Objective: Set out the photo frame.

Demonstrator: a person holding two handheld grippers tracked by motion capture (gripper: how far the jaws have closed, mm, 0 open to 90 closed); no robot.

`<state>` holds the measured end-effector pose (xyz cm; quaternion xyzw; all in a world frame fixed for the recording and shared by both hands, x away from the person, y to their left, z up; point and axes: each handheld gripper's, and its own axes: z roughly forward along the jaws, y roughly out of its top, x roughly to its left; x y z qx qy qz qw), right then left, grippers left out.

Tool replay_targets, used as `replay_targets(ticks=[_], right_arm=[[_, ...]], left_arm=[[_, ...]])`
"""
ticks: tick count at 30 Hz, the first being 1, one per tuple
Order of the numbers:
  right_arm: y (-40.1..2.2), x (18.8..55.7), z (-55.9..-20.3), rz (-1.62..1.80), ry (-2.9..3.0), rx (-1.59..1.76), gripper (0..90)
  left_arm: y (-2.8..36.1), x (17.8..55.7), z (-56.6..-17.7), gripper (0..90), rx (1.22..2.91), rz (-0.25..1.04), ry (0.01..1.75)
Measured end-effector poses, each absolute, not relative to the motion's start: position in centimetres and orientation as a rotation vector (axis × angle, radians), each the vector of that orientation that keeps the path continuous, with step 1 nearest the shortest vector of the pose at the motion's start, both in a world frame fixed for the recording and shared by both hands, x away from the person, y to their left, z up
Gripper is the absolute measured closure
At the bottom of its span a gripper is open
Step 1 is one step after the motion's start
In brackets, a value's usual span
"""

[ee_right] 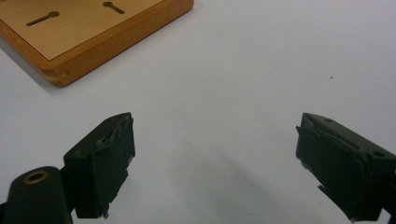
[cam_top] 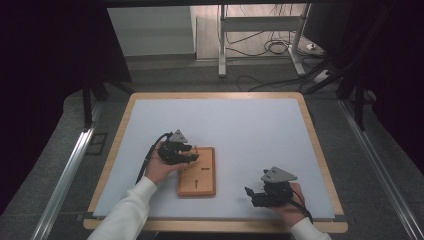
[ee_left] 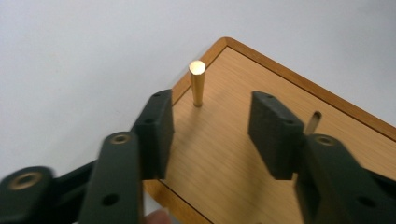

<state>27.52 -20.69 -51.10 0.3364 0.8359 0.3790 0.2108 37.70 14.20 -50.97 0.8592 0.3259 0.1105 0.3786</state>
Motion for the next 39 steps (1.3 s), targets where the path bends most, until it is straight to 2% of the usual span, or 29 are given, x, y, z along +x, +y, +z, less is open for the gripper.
replay_targets(ticks=[28, 39], right_arm=[[-21.1, 27.2, -51.1, 1.021, 2.309, 0.933, 12.3], [-20.9, 26.9, -50.7, 1.044, 2.308, 0.920, 12.3]], left_arm=[[13.3, 39.8, -51.6, 82.8, 2.189, 0.251, 0.817], [13.4, 40.2, -51.5, 84.0, 2.195, 0.202, 0.812]])
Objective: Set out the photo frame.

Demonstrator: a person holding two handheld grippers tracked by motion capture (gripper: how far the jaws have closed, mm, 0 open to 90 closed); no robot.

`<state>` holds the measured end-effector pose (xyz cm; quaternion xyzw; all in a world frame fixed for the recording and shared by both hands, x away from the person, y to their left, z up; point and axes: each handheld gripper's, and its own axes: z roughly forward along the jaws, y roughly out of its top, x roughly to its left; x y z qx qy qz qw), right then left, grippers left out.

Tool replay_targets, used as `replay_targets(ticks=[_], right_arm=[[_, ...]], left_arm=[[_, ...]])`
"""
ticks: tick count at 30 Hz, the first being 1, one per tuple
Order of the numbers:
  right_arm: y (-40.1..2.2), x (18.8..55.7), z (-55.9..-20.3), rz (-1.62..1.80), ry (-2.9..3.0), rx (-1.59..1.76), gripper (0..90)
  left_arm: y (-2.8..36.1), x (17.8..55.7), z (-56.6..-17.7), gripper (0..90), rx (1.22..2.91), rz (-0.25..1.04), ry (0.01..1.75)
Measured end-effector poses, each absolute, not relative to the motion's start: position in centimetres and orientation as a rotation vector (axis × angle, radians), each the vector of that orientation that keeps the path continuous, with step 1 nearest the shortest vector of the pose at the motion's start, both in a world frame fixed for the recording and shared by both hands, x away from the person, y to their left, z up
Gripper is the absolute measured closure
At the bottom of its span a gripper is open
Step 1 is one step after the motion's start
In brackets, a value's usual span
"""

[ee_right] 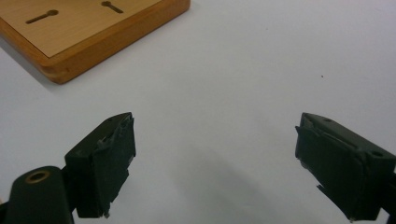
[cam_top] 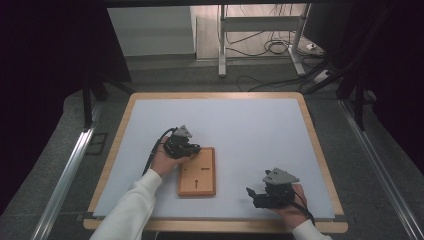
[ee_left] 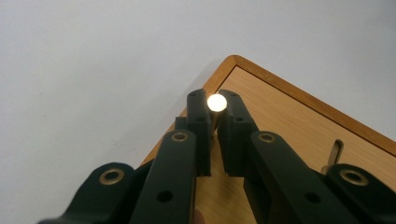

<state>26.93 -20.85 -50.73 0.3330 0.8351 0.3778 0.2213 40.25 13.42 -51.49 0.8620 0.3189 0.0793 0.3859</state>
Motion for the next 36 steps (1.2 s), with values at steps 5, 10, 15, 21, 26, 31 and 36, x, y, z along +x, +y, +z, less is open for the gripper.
replay_targets(ticks=[5, 10, 15, 21, 26, 31, 36], right_arm=[[-20.3, 26.7, -50.2, 1.059, 2.306, 0.880, 12.3], [-19.3, 26.3, -50.0, 1.070, 2.334, 0.844, 12.3], [-17.9, 25.9, -49.8, 1.075, 2.364, 0.781, 12.3], [-16.5, 25.4, -49.7, 1.079, 2.388, 0.728, 12.3], [-14.7, 25.0, -49.8, 1.034, 2.420, 0.634, 11.9], [-12.4, 24.5, -50.1, 0.968, 2.417, 0.534, 11.9], [-10.2, 24.9, -50.6, 0.912, 2.425, 0.483, 11.9]], left_arm=[[13.6, 40.7, -51.5, 83.9, 2.198, 0.160, 0.809], [13.7, 40.9, -51.4, 83.9, 2.210, 0.138, 0.803], [13.7, 41.2, -51.3, 83.6, 2.209, 0.110, 0.807], [13.8, 41.5, -51.3, 83.7, 2.210, 0.086, 0.809], [13.9, 41.9, -51.3, 83.8, 2.211, 0.053, 0.809], [14.0, 42.3, -51.2, 83.8, 2.218, 0.020, 0.808], [14.1, 42.5, -51.2, 83.9, 2.218, 0.001, 0.808]])
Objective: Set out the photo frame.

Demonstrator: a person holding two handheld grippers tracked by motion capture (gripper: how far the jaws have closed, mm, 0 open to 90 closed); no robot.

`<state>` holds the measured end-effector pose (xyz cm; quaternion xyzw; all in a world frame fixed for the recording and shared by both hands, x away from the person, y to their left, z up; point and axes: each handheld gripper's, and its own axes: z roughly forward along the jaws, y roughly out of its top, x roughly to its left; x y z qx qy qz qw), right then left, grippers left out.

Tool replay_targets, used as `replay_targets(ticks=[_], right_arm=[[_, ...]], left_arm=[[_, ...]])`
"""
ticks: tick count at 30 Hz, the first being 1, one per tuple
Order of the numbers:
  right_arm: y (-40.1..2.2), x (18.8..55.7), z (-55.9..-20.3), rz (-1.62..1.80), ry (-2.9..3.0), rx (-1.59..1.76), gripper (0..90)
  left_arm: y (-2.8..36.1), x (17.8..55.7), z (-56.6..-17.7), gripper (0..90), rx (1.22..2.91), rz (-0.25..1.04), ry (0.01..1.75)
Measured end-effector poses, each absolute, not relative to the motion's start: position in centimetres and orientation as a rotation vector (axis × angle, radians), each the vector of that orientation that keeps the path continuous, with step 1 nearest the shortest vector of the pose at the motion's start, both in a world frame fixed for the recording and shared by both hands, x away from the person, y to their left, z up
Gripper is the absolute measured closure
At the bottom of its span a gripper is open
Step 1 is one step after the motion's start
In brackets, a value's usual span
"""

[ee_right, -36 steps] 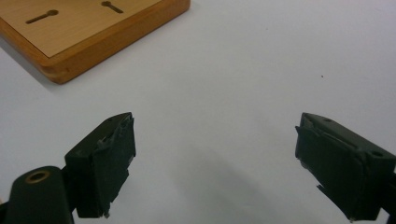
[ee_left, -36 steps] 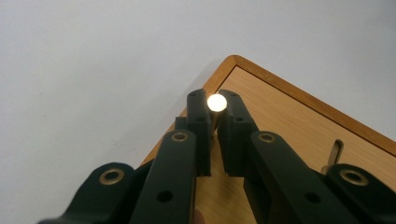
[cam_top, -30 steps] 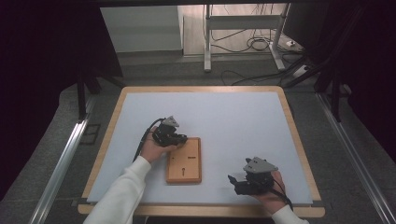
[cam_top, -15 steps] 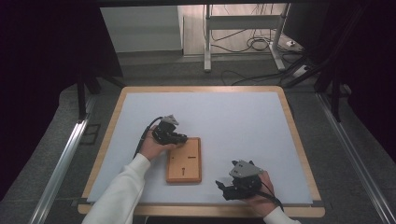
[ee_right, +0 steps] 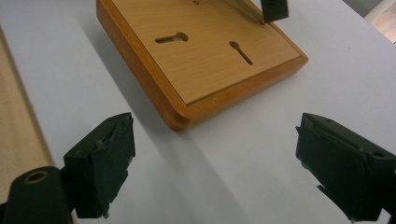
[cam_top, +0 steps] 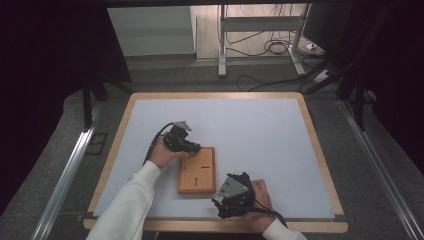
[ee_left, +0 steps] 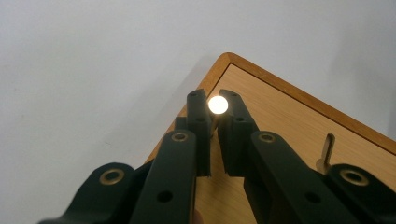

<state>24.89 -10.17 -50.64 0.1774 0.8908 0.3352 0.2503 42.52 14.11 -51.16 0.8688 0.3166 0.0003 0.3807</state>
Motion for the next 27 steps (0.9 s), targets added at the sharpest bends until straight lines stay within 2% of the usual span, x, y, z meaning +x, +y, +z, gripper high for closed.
replay_targets(ticks=[27], right_arm=[[-4.8, 26.4, -52.4, 0.728, 2.332, 0.370, 10.4]], left_arm=[[14.3, 43.4, -51.1, 83.8, 2.213, -0.070, 0.831]])
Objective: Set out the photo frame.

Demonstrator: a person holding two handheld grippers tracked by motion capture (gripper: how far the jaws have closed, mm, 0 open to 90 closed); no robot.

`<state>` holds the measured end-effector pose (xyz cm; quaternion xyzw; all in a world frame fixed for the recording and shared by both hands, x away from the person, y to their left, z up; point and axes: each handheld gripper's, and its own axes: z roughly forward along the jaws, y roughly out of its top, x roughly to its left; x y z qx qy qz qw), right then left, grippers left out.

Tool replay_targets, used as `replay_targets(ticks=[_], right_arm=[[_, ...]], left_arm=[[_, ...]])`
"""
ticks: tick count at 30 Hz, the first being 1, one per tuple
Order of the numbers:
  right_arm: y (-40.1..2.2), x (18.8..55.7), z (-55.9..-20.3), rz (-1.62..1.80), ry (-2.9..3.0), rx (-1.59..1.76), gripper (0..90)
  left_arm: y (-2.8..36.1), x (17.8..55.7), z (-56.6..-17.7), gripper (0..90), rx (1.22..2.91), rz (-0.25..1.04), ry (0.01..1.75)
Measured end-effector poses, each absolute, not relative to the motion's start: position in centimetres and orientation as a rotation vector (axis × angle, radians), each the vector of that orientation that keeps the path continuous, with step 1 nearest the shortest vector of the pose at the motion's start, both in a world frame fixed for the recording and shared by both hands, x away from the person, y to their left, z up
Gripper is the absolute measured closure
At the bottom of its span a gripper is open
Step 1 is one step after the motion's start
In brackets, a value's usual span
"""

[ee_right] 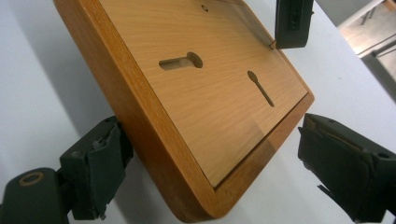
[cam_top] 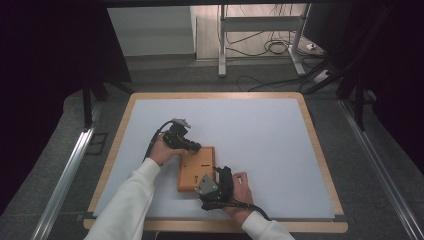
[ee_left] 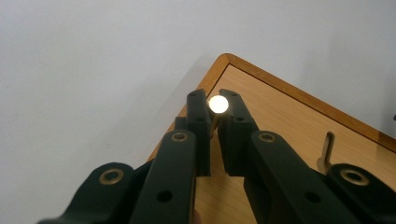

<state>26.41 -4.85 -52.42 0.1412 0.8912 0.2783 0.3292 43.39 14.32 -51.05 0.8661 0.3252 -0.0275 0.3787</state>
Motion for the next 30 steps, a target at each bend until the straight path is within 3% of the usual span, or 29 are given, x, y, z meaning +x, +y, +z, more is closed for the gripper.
replay_targets(ticks=[12, 23, 28, 29, 30], right_arm=[[-4.5, 26.0, -51.9, 0.756, 2.299, 0.284, 19.6], [-4.9, 26.4, -50.9, 0.781, 2.282, 0.274, 35.7], [-5.0, 26.6, -50.6, 0.796, 2.276, 0.275, 38.7], [-5.1, 26.7, -50.4, 0.806, 2.269, 0.278, 39.6], [-5.1, 26.7, -50.4, 0.806, 2.269, 0.278, 39.6]], left_arm=[[14.4, 43.3, -51.1, 83.6, 2.196, -0.043, 0.839], [14.5, 43.5, -51.2, 83.7, 2.178, -0.024, 0.863], [14.4, 43.5, -51.2, 81.1, 2.179, -0.010, 0.864], [14.4, 43.4, -51.2, 75.6, 2.175, -0.009, 0.866], [14.5, 43.4, -51.1, 75.6, 2.165, -0.002, 0.876]])
